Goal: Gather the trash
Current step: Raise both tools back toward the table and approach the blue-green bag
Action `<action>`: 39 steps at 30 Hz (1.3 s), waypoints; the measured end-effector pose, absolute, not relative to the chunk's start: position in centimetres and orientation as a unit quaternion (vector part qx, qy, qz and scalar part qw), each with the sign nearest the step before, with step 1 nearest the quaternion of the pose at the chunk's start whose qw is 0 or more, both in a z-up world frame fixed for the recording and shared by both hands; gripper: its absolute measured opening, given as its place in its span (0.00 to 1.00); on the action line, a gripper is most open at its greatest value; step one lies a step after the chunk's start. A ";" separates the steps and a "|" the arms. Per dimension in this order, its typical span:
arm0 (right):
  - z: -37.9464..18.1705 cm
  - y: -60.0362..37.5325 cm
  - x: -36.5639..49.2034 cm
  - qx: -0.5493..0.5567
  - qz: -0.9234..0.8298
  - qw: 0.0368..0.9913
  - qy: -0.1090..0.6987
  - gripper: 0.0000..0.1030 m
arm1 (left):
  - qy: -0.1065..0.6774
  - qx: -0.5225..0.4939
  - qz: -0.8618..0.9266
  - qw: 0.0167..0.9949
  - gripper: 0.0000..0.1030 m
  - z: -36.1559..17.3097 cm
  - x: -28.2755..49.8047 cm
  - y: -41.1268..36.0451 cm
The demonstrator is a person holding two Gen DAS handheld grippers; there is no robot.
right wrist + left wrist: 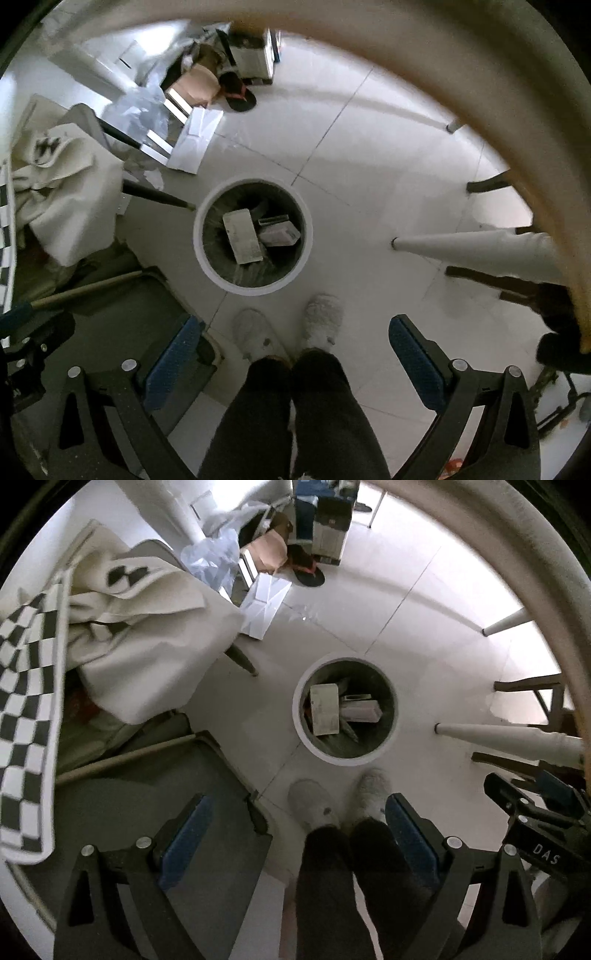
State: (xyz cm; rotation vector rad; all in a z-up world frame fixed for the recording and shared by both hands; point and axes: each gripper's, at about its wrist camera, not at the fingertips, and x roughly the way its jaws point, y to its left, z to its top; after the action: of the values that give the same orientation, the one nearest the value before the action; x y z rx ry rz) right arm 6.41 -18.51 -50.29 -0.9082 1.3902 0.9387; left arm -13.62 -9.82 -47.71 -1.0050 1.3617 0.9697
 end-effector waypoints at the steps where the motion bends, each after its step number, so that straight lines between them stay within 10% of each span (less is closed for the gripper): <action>1: -48.5 -18.8 6.4 -0.386 0.403 0.580 0.594 1.00 | 0.576 -0.429 0.412 0.561 0.93 -46.4 -13.9 -10.1; 20: -27.0 -11.7 20.3 -0.263 0.400 0.642 0.598 1.00 | 0.494 -0.311 0.475 0.658 0.99 -26.6 -2.5 -1.9; 39: -32.7 9.5 55.9 -0.363 0.349 0.651 0.567 1.00 | 0.520 -0.319 0.501 0.613 0.99 -31.1 24.4 18.8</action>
State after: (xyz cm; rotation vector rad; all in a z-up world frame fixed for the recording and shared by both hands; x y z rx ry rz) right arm 55.85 9.52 -32.74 -0.8247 1.2878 0.7929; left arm 24.36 18.79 -31.10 -0.7354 1.1998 1.1555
